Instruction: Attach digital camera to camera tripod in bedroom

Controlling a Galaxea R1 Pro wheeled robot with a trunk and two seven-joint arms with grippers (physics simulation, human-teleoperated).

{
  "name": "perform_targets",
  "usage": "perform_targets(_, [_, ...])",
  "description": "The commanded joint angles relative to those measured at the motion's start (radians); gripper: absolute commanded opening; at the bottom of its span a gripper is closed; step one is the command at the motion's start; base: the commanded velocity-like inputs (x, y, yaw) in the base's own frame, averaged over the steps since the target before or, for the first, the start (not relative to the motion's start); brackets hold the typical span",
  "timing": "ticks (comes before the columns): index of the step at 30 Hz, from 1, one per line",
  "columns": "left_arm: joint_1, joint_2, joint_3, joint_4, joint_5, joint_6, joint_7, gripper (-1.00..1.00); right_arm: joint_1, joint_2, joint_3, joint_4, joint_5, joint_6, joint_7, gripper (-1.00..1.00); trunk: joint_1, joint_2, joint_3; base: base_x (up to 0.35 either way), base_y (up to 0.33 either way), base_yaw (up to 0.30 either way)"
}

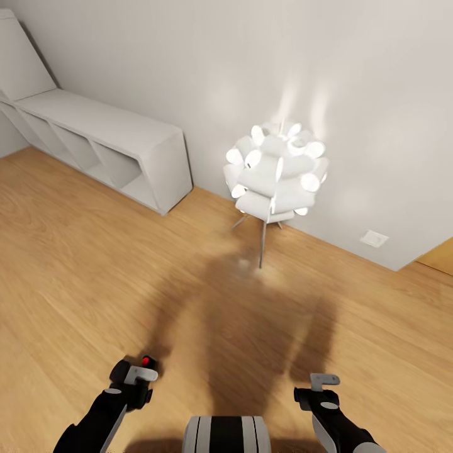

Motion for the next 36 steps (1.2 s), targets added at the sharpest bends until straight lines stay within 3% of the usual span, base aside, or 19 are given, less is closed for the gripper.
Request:
perform_targets(1, [0.000, 0.000, 0.002, -0.002, -0.010, 0.004, -0.004, 1.00, 0.000, 0.000, 0.001, -0.001, -0.002, 0.001, -0.002, 1.00, 0.000, -0.001, -0.005, 0.000, 0.000, 0.000])
perform_targets(20, [-0.001, 0.003, 0.003, -0.003, -0.010, 0.003, -0.004, 1.00, 0.000, 0.000, 0.001, -0.001, -0.002, -0.002, -0.004, 1.00, 0.001, -0.001, -0.008, 0.000, 0.000, 0.000])
perform_targets(27, [-0.001, 0.003, 0.003, -0.003, -0.010, -0.001, -0.003, 1.00, 0.000, 0.000, 0.001, -0.001, -0.002, -0.002, -0.004, 1.00, 0.004, -0.002, -0.036, 0.000, 0.000, 0.000])
perform_targets(36, [-0.001, 0.003, 0.005, -0.004, -0.010, -0.002, -0.003, 1.00, 0.000, 0.000, 0.001, -0.001, -0.002, -0.002, -0.004, 1.00, 0.004, -0.002, -0.036, 0.000, 0.000, 0.000])
